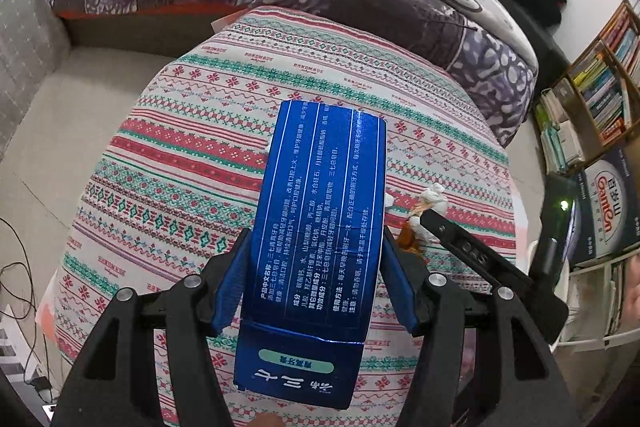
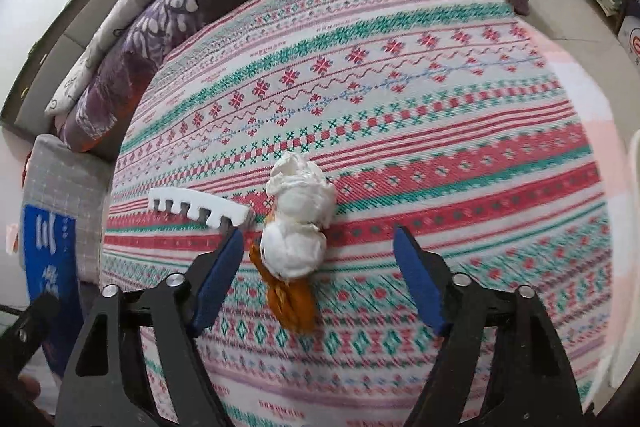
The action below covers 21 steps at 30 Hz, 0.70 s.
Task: Collect trash
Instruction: 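Grasp the white crumpled bag with the right gripper while the left holds the blue box, then carry the white bag over the bin and open the right gripper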
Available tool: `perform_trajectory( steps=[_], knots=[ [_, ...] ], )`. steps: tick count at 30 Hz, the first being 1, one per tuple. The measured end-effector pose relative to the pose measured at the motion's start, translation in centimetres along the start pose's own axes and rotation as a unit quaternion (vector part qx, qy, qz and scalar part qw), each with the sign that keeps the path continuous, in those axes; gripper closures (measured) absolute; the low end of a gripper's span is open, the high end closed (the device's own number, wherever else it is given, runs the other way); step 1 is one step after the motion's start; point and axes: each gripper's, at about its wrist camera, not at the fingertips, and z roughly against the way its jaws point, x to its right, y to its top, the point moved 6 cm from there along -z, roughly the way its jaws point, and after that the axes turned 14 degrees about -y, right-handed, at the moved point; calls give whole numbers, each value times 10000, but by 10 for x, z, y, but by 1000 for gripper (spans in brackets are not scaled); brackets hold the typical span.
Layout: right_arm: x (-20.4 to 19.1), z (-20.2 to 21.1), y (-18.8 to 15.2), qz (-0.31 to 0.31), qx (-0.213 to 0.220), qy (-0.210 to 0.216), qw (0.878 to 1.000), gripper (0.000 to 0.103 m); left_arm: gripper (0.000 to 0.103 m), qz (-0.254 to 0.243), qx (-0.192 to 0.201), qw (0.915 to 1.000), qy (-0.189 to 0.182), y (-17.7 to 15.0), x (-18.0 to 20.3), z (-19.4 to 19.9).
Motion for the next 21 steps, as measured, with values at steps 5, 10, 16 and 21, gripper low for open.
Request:
perform_trajectory(
  steps=[5,10,16,21],
  knots=[
    [-11,0,-1,323,76,-13,9994,77,43,33,-34,10000,54,0,-3,-6],
    [-10,28,5,307,429,150,9985,77,43,-41,40,10000,44,0,2,-4],
    [3,53,5,194,598,269,9977,77,43,-107,109,9999,80,-1,10,-2],
    [20,70,6,168,823,110,9964,77,43,-227,147,9995,136,-2,21,-5]
  ],
)
